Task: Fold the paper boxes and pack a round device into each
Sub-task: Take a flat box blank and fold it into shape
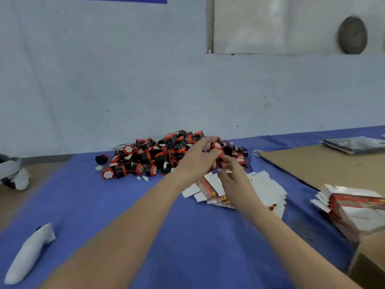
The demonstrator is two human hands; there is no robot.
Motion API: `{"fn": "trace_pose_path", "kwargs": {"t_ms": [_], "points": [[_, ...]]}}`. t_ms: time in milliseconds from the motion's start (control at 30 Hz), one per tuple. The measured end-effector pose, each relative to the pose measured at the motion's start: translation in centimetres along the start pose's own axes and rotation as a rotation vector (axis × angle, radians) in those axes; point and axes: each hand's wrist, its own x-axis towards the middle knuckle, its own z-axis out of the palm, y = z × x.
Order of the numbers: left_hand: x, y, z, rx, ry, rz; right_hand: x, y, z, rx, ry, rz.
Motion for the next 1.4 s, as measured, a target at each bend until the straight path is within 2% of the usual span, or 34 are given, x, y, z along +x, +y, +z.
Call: {"fn": "trace_pose_path", "kwargs": {"t_ms": [133, 267, 400, 533, 600, 733, 800, 900, 1033, 1167, 1267, 1333, 1400], "points": [[6.1, -13.2, -9.6, 0.207, 0.249, -0.253, 11.3, 3.3, 4.3, -0.223, -0.037, -0.054], [13.6, -22.1, -16.5, 0.334, 0.382, -0.345, 24.4, 7.7, 7.7, -0.417, -0.073, -0.137], [20.9, -29.0, -19.8, 0.375, 0.446, -0.387, 35.5, 12.3, 9.0, -0.557, -0.015, -0.050], [27.2, -33.2, -20.1, 0.405, 0.279, -0.290, 43.0, 16.5, 11.2, -0.642, -0.082, 0.101], [30.5, -34.4, -19.6, 0.391, 0.251, -0.259, 46.1, 17.8, 12.2, -0.720, -0.132, 0.113], [35.9, -36.4, -18.9, 0.395, 0.178, -0.456, 50.1, 20.4, 13.2, -0.699, -0.138, 0.184], [37.5, -36.7, -18.4, 0.404, 0.004, -0.556, 51.0, 22.3, 13.7, -0.650, -0.139, 0.163], [39.0, -36.9, -18.0, 0.403, -0.273, -0.575, 51.6, 23.3, 14.6, -0.570, -0.181, 0.094], [38.9, -36.8, -17.5, 0.412, -0.251, -0.575, 50.4, 22.8, 14.8, -0.418, -0.217, 0.162], [36.4, -35.7, -15.9, 0.315, -0.222, -0.473, 47.2, 21.3, 14.7, -0.225, -0.429, 0.286], [34.2, -34.5, -15.0, 0.317, -0.234, -0.358, 44.8, 19.9, 15.6, -0.113, -0.469, 0.340], [32.5, -33.4, -14.8, 0.432, -0.249, -0.266, 43.2, 19.0, 16.0, -0.100, -0.425, 0.321], [30.7, -32.3, -14.8, 0.517, -0.277, -0.226, 41.9, 18.0, 15.9, -0.188, -0.448, 0.190]]}}
